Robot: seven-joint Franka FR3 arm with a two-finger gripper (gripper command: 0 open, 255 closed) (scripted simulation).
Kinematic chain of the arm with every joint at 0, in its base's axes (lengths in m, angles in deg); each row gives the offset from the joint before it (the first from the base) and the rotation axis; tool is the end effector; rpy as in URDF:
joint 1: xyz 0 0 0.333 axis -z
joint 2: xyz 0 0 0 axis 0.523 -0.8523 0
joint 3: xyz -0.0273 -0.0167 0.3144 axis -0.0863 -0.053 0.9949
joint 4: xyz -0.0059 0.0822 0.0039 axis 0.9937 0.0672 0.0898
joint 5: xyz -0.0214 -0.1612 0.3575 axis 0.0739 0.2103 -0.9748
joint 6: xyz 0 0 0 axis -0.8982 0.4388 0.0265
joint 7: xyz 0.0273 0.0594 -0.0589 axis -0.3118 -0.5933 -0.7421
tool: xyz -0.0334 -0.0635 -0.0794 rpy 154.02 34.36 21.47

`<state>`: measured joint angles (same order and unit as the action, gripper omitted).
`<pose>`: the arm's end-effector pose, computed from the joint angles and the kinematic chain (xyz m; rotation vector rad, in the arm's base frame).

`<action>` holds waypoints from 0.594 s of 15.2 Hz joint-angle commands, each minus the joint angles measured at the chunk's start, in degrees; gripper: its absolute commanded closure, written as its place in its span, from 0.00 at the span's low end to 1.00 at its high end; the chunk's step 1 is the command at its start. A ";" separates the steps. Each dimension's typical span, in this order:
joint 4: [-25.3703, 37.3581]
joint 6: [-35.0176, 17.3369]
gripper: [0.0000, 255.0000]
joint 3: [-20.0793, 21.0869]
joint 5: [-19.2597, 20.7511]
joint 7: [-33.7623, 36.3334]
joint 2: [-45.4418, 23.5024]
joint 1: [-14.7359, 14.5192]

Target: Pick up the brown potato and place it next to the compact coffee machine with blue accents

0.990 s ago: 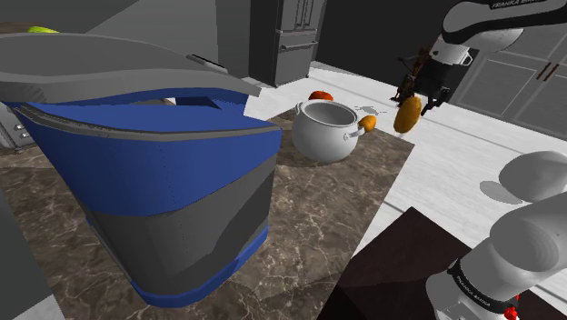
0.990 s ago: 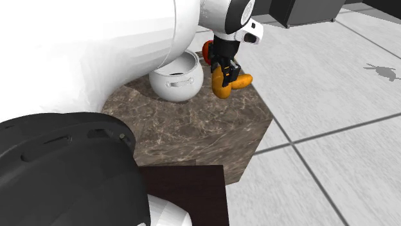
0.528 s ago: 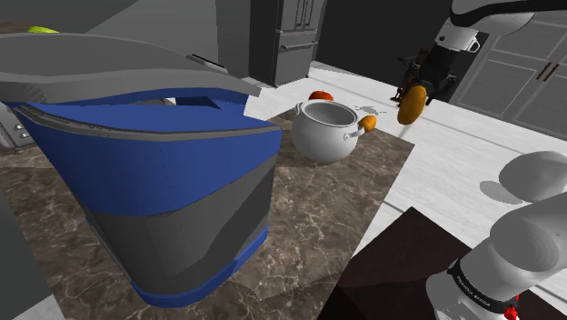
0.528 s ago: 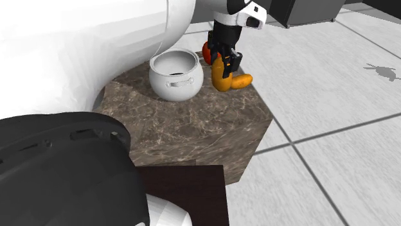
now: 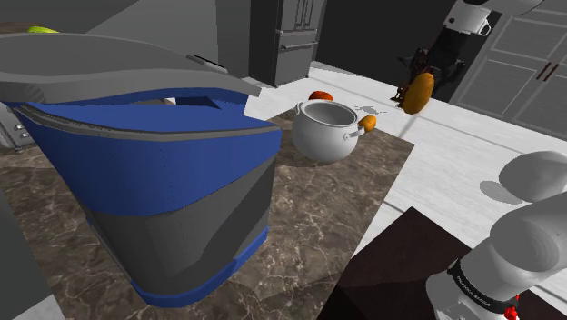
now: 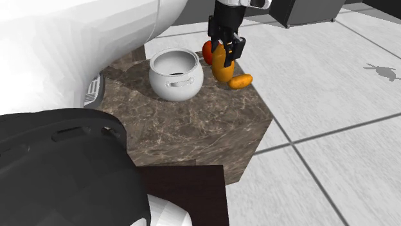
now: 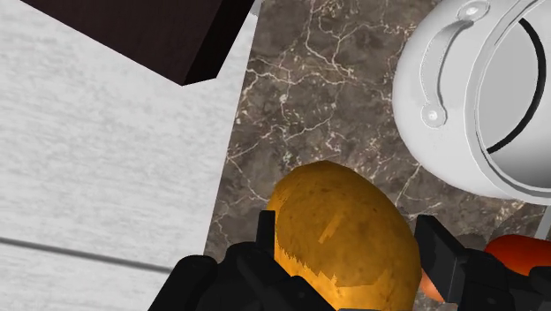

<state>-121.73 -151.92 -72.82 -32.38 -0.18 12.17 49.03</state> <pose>0.4065 -0.2240 0.6048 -2.6119 1.5800 -0.0489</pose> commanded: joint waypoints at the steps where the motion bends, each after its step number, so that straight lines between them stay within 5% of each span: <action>1: 1.78 1.49 1.00 0.03 -0.06 0.11 -0.31 -0.05; 9: 9.56 7.73 1.00 -0.02 -0.30 0.33 -1.87 -0.18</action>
<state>-113.21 -144.95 -72.79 -32.64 0.17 10.62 48.86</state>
